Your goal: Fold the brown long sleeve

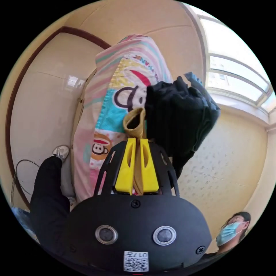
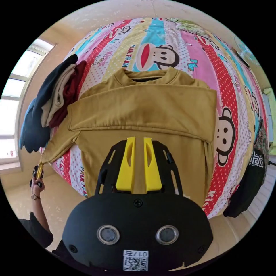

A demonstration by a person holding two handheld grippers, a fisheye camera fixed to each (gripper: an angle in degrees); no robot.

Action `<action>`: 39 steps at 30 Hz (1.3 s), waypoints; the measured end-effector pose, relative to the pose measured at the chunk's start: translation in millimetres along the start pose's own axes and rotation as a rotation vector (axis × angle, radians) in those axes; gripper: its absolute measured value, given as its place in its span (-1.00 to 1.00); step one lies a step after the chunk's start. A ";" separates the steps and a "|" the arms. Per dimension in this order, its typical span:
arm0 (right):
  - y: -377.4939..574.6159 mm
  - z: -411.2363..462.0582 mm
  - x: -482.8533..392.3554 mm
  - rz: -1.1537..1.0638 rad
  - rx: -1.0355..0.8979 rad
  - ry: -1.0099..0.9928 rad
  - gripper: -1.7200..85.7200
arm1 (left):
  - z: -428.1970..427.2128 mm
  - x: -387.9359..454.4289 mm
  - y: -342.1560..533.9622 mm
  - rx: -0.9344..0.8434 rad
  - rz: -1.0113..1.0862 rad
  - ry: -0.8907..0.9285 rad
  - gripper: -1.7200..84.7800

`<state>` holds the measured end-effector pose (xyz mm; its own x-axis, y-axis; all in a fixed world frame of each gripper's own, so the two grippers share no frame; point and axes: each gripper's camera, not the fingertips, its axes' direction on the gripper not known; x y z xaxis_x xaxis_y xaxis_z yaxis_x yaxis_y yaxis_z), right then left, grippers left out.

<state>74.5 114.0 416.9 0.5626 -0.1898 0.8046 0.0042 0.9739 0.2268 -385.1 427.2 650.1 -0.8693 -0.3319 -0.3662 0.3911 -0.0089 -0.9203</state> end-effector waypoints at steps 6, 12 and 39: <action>51.8 37.8 19.5 -0.034 -0.141 -0.017 -0.94 | 10.2 202.2 156.0 0.044 0.891 -0.090 -0.89; 62.5 0.9 49.5 -0.122 -0.044 -0.175 -0.95 | 169.6 281.3 393.4 -0.390 1.306 0.279 -0.89; 253.4 -171.5 308.4 -0.037 -0.433 -0.376 -0.66 | 264.7 -91.3 380.6 -1.228 1.210 -0.827 -0.55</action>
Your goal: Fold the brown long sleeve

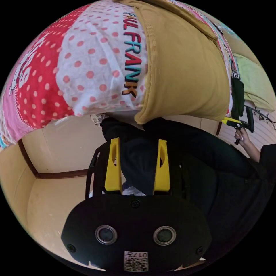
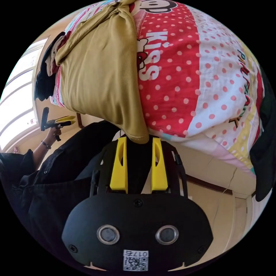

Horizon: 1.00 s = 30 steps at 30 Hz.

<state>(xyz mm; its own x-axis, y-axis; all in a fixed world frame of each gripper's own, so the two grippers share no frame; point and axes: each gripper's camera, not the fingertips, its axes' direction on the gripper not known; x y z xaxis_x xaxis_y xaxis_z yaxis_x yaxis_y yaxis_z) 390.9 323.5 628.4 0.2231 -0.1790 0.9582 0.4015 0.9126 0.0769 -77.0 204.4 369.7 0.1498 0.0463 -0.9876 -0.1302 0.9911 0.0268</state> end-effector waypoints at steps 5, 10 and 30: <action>-16.7 -17.1 23.7 0.019 -0.043 -0.113 -0.70 | 32.0 -14.6 -57.9 -0.049 0.107 0.069 -0.65; 10.9 -83.7 13.9 -0.112 -0.056 -0.319 -0.85 | 9.9 -39.6 -40.4 -0.015 0.069 0.257 -0.84; 31.9 -283.0 -22.8 -0.275 0.436 -1.036 -0.92 | -209.8 -124.4 112.2 0.705 0.040 1.312 -0.86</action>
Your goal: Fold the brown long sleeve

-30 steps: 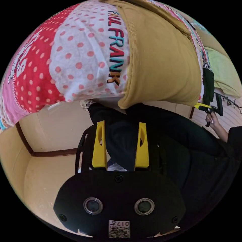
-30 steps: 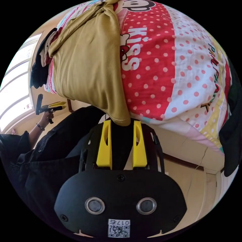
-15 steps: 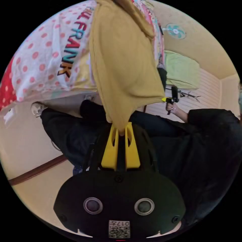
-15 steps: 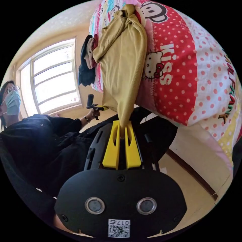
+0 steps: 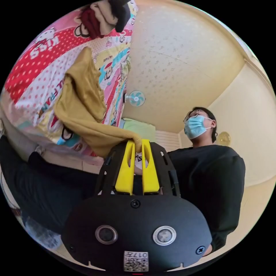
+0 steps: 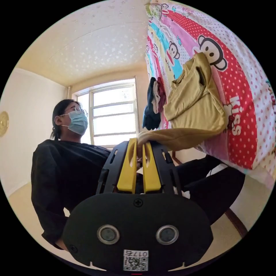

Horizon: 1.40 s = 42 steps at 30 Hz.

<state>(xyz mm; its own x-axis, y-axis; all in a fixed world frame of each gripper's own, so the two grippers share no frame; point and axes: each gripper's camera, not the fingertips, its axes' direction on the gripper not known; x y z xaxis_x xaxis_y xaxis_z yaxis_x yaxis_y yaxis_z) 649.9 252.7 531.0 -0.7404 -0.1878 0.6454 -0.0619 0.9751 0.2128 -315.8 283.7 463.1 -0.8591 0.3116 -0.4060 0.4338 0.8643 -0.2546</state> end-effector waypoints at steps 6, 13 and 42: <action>-212.1 50.4 128.4 -0.018 0.111 0.007 -0.89 | 21.5 -80.9 -186.8 0.148 -0.015 0.158 -0.84; -253.3 131.8 129.6 0.035 0.371 0.550 -0.79 | 40.0 -59.8 -231.9 0.281 0.149 -0.219 -0.68; -250.3 327.6 221.2 -0.087 0.242 1.073 -0.90 | 135.1 -55.0 -258.7 -0.124 0.328 -0.881 -0.89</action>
<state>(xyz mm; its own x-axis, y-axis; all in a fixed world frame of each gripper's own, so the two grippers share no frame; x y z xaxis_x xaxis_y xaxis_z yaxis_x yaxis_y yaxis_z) 282.3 5.6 380.1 0.2317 -0.1474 0.9615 -0.3014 0.9289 0.2150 -344.1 -10.4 432.7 -0.1635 0.1799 -0.9700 0.5413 0.8384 0.0642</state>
